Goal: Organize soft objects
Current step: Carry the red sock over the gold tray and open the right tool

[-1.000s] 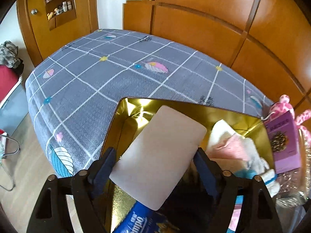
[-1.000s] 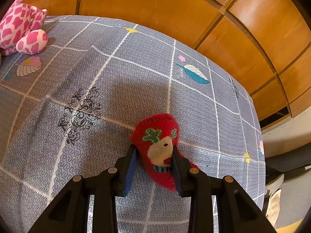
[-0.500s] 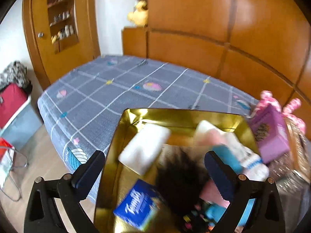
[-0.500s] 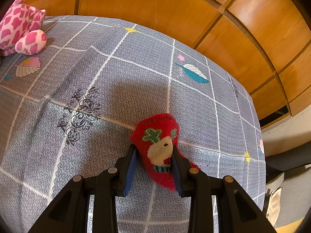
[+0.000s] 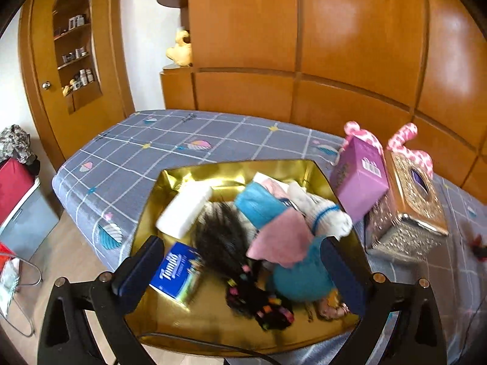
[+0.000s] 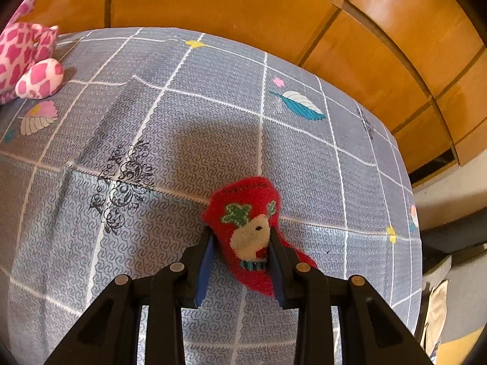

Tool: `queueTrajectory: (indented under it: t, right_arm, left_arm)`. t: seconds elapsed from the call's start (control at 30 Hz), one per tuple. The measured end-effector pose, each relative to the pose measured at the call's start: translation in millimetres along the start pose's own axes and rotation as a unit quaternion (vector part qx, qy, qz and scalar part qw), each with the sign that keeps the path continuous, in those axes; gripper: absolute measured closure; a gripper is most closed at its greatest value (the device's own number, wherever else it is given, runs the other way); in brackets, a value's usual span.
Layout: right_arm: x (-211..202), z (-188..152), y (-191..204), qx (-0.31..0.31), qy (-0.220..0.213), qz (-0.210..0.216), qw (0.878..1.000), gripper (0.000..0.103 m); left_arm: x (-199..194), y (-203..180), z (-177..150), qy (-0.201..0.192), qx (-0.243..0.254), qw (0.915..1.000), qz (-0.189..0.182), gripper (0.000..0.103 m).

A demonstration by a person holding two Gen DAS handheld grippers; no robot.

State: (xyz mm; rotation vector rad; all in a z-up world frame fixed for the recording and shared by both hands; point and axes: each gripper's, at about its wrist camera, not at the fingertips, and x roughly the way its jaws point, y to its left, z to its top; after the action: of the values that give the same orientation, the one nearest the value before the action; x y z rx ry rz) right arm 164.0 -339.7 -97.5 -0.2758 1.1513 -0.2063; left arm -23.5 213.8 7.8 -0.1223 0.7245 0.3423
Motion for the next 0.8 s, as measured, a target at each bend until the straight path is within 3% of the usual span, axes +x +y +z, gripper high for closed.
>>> queueTrajectory:
  t: [0.2,0.43,0.8]
  right_arm:
    - [1.2,7.6,-1.6,0.035,0.017,0.012,0.999,0.074]
    - [-5.7,19.5,0.2,0.091,0.012,0.062,0.994,0.080]
    - [-42.7,42.7,62.6,0.080,-0.042,0.132,0.987,0.086]
  left_arm:
    - [-3.9,-15.9,-8.0,-0.003,0.015,0.9998,-0.010,0.000]
    - [-11.2,-24.3,-10.3,-0.015,0.035,0.9991,-0.021,0.000]
    - [-10.3,-26.1,-12.7,-0.010,0.040,0.9987,-0.029,0.000]
